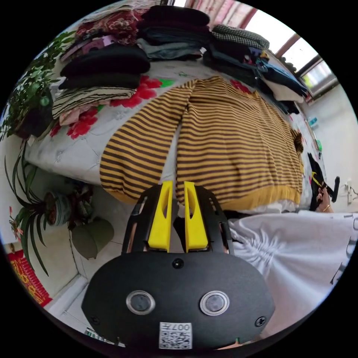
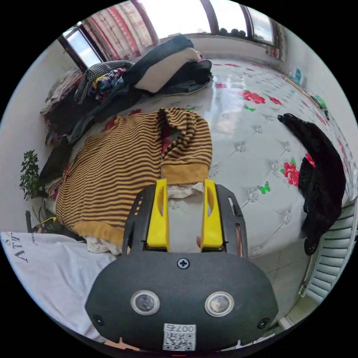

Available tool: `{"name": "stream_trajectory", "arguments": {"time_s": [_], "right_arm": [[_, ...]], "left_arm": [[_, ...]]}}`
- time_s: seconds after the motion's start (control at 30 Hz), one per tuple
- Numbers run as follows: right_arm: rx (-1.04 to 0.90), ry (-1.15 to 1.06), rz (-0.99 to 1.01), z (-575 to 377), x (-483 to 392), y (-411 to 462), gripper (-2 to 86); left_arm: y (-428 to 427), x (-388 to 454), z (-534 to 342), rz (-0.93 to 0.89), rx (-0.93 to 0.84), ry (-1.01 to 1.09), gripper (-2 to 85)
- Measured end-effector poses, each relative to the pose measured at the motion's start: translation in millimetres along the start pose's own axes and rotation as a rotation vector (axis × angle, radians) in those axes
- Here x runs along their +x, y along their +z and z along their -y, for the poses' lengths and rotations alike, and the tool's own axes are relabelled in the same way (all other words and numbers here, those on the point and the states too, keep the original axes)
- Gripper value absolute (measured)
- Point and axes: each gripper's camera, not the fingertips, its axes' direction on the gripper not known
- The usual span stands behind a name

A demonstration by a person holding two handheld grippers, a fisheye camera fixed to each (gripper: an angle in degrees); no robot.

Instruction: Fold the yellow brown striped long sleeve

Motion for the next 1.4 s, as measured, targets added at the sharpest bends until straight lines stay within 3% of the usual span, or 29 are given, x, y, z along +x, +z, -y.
{"name": "stream_trajectory", "arguments": {"time_s": [0.13, 0.17, 0.27, 0.37, 0.43, 0.53, 0.67, 0.97, 1.1, 1.17, 1.27, 1.33, 1.4], "right_arm": [[-0.195, -0.020, -0.062, 31, -10, 71, 8.4], [-0.148, -0.037, -0.111, 32, -16, 68, 7.7], [-0.254, -0.221, -0.200, 42, -32, 70, 5.2], [-0.161, -0.172, -0.444, 53, 2, 24, 4.7], [-0.026, 0.007, -0.559, 54, 51, -30, 5.1], [-0.037, 0.192, -0.448, 43, 101, -71, 5.8], [0.094, 0.271, -0.317, -5, 90, -85, 6.4], [-0.016, -0.142, 0.151, -116, -129, 5, 6.6], [-0.068, -0.377, 0.206, -138, -209, 18, 6.1], [-0.090, -0.453, 0.197, -141, -230, 19, 6.0], [-0.073, -0.531, 0.201, -145, -248, 5, 5.9], [-0.031, -0.557, 0.229, -146, -254, -9, 5.9], [-0.008, -0.555, 0.292, -146, -256, -17, 6.0]], "left_arm": [[4, -6, 28, 0.055, 0.000, -0.077, 6.6], [4, -7, 31, 0.065, -0.006, -0.084, 6.6], [-5, -15, 32, 0.111, -0.015, -0.116, 6.6], [-25, -29, 17, 0.121, 0.007, -0.153, 6.8], [-40, -44, -1, 0.126, 0.031, -0.187, 7.5], [-50, -69, -25, 0.099, 0.035, -0.259, 8.2], [-59, -97, -44, 0.059, 0.053, -0.333, 9.8], [-109, -110, -46, 0.090, 0.098, -0.067, 9.2], [-146, -132, -38, 0.066, 0.018, 0.027, 1.3], [-170, -153, -32, -0.045, 0.014, 0.047, 0.4], [-238, -222, -24, -0.457, 0.151, -0.027, -0.3], [-306, -274, -23, -0.764, 0.348, -0.090, -0.5], [-354, -297, -23, -0.931, 0.513, -0.094, -0.6]]}}
